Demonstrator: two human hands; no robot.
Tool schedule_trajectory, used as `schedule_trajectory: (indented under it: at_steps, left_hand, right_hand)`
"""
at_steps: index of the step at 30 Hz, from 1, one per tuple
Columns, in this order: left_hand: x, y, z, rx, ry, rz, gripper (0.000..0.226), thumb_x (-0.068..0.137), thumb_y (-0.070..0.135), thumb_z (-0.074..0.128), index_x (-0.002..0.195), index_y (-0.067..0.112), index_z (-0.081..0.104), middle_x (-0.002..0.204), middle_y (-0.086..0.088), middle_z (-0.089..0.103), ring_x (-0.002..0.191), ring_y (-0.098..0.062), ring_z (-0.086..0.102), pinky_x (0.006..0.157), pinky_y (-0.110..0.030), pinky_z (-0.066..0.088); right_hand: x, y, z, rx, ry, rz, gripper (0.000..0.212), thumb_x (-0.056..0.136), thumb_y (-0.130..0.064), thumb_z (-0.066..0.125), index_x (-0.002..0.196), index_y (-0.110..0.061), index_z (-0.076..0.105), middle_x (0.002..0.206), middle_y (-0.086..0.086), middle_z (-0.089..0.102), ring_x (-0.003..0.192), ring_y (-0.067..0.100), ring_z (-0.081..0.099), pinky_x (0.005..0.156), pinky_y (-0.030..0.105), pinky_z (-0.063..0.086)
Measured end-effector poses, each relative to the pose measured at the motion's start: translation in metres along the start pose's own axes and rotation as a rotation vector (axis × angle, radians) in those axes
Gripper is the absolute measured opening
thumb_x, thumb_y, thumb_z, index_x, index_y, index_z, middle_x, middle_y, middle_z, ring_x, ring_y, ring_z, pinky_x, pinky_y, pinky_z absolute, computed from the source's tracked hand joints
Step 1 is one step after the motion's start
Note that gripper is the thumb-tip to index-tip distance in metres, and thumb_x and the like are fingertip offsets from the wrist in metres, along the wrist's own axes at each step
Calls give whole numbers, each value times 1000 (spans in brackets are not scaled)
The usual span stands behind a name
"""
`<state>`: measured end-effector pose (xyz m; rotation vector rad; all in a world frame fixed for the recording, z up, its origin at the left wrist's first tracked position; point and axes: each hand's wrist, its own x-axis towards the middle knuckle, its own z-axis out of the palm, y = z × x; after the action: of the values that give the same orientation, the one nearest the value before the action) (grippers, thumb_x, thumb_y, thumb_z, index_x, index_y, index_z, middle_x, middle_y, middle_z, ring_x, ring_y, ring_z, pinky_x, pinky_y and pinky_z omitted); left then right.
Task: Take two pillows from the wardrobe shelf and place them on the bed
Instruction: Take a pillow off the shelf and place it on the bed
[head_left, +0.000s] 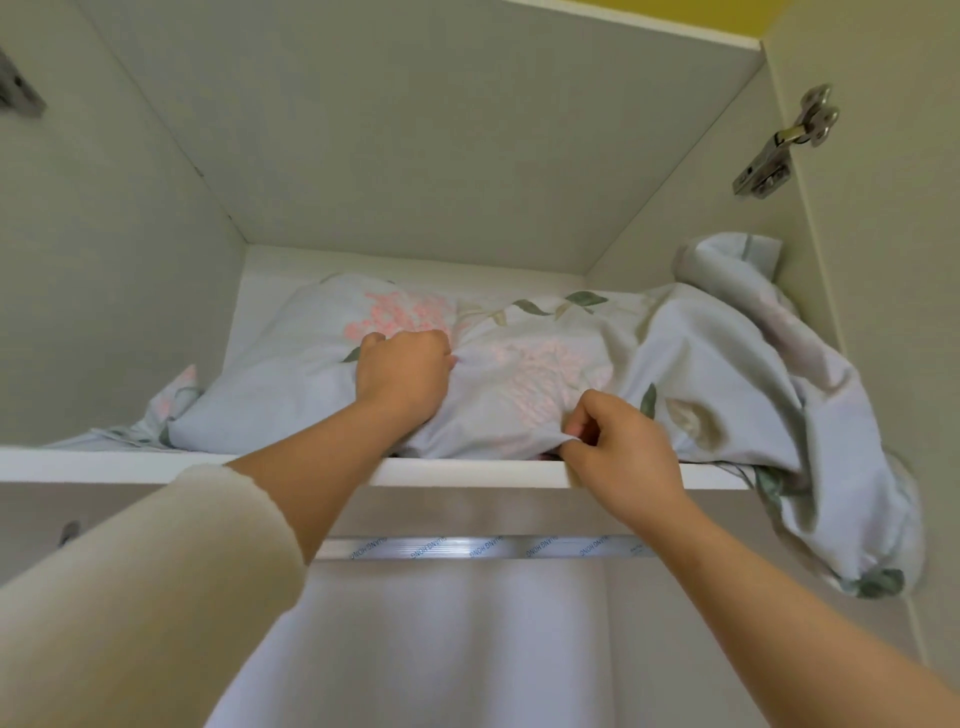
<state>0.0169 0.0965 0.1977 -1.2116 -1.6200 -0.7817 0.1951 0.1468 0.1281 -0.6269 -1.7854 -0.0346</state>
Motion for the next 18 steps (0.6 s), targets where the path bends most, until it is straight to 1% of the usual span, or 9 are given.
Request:
schedule_trajectory:
  at_steps: [2,3,5,7,9,11,14,16,18]
  left_hand:
    - [-1,-4,-15,-62,104,13,29,97,28,37,101,11,59,102,-13,69,97,-33,60,89,-36,34]
    - [-1,-5,-24,-84,155,25,28,96,29,37,101,11,59,103,-14,69,98,-34,60,87,-36,35]
    - [0,-3,-43,-129,243,50,27,96,28,38,100,11,59,104,-14,69,100,-35,59,86,-37,35]
    - [4,4,-61,-186,326,64,27,96,27,39,98,8,58,105,-17,67,100,-37,58,84,-39,36]
    - [7,16,-80,-259,415,85,26,96,25,39,98,5,56,104,-19,65,99,-38,57,82,-40,36]
    - [10,29,-96,-322,479,111,25,96,23,39,99,3,54,105,-19,62,99,-37,55,82,-40,37]
    - [5,38,-107,-363,470,105,24,96,22,38,99,3,53,106,-18,61,101,-36,54,84,-41,38]
    - [-6,32,-102,-386,418,77,22,95,22,40,97,3,54,106,-19,61,101,-37,54,85,-42,38]
    - [-24,17,-91,-410,380,49,21,94,21,43,93,4,55,102,-19,63,98,-36,55,83,-41,40]
  right_hand:
    - [1,0,-6,80,-60,39,22,74,-2,56,65,-21,48,70,-7,53,69,16,47,66,27,35]
    - [2,-1,-10,130,-69,49,22,73,1,56,68,-20,50,75,-3,55,72,18,49,66,27,37]
    - [7,-5,-19,153,-9,15,20,74,0,56,79,-20,54,88,4,59,83,23,52,73,30,42]
    - [13,-15,-29,21,91,-50,20,78,-13,58,97,-21,56,106,4,58,99,27,50,88,39,43]
    - [20,-30,-42,-144,153,-92,38,82,-29,57,119,-26,49,128,1,48,118,28,40,100,42,34]
    - [28,-44,-54,-202,215,-107,51,85,-41,52,133,-33,36,143,-3,35,129,27,30,104,44,25]
    - [35,-48,-64,-168,218,-34,64,84,-57,46,141,-38,23,153,-5,23,137,27,21,107,49,20]
    - [30,-42,-60,-199,111,15,67,83,-63,42,141,-40,20,154,-7,22,139,26,19,107,52,18]
    - [23,-37,-51,-252,4,8,63,83,-65,38,139,-41,25,151,-9,30,138,24,23,108,53,16]
